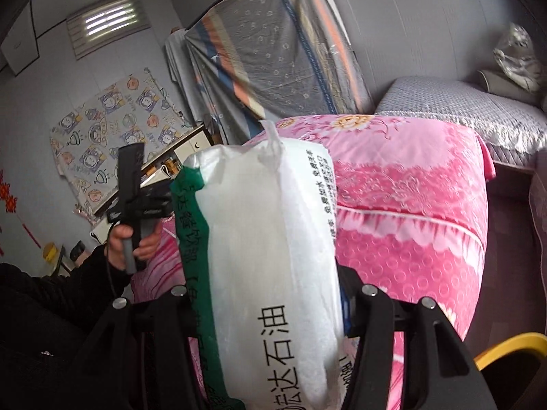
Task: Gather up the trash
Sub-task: 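Lift the second bag with the right tool while the left tool reaches the black plastic bags, then grasp the black plastic bags with the left tool while the right tool holds the bag, then carry the black bags and white-green bag in both tools toward the yellow bin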
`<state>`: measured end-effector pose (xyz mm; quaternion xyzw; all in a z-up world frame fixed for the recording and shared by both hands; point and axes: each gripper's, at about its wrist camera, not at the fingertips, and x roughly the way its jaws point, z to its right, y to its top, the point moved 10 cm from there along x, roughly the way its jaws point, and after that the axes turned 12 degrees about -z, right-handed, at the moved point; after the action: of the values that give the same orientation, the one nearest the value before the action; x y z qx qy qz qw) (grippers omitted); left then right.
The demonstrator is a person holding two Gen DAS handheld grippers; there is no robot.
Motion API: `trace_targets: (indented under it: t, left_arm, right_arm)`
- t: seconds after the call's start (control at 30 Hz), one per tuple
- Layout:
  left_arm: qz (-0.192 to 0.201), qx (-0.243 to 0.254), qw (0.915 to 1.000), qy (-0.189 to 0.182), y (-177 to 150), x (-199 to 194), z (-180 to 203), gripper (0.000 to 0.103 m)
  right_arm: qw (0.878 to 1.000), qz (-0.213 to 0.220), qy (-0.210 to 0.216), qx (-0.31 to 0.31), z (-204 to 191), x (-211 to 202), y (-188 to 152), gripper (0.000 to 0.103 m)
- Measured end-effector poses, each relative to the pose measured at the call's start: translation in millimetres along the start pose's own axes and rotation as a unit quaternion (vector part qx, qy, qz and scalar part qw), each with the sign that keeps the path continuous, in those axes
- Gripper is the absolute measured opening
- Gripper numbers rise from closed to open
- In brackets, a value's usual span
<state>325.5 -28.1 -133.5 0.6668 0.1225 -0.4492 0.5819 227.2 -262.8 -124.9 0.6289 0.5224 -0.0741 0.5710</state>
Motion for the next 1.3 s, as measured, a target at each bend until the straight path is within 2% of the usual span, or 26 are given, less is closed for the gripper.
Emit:
trace_targets:
  t: [0.07, 0.17, 0.3, 0.57, 0.7, 0.8, 0.97, 1.0, 1.13, 1.3]
  left_arm:
    - [-0.015, 0.028, 0.9995, 0.001, 14, 19, 6, 0.095]
    - [-0.051, 0.044, 0.9977, -0.004, 28, 54, 7, 0.095]
    - [-0.096, 0.032, 0.9949, -0.001, 40, 95, -4, 0.094]
    - [-0.145, 0.019, 0.9893, -0.004, 45, 144, -7, 0.092]
    - [-0.166, 0.041, 0.9852, 0.003, 44, 160, 4, 0.077]
    - [-0.176, 0.039, 0.9836, 0.006, 44, 169, 6, 0.059]
    - [-0.163, 0.034, 0.9860, 0.017, 48, 166, 2, 0.045]
    - [-0.159, 0.035, 0.9865, 0.020, 49, 166, 1, 0.036]
    - [-0.144, 0.025, 0.9891, 0.017, 54, 159, -1, 0.034]
    - [-0.095, 0.012, 0.9954, -0.002, 63, 119, 2, 0.033]
  right_arm:
    - [1.000, 0.005, 0.004, 0.014, 6, -3, -7, 0.051]
    - [0.999, 0.013, 0.009, 0.033, 16, -7, -14, 0.051]
    - [0.999, 0.016, 0.012, 0.046, 21, -9, -22, 0.051]
    - [0.998, 0.017, 0.016, 0.056, 26, -8, -25, 0.051]
    - [0.998, 0.018, 0.018, 0.060, 28, -8, -27, 0.051]
    - [0.997, 0.018, 0.020, 0.066, 31, -8, -28, 0.051]
    - [0.997, 0.022, 0.019, 0.071, 32, -10, -31, 0.051]
    - [0.997, 0.023, 0.018, 0.072, 32, -11, -32, 0.051]
    - [0.997, 0.027, 0.016, 0.075, 29, -14, -33, 0.051]
    - [0.997, 0.033, 0.013, 0.075, 24, -20, -35, 0.051]
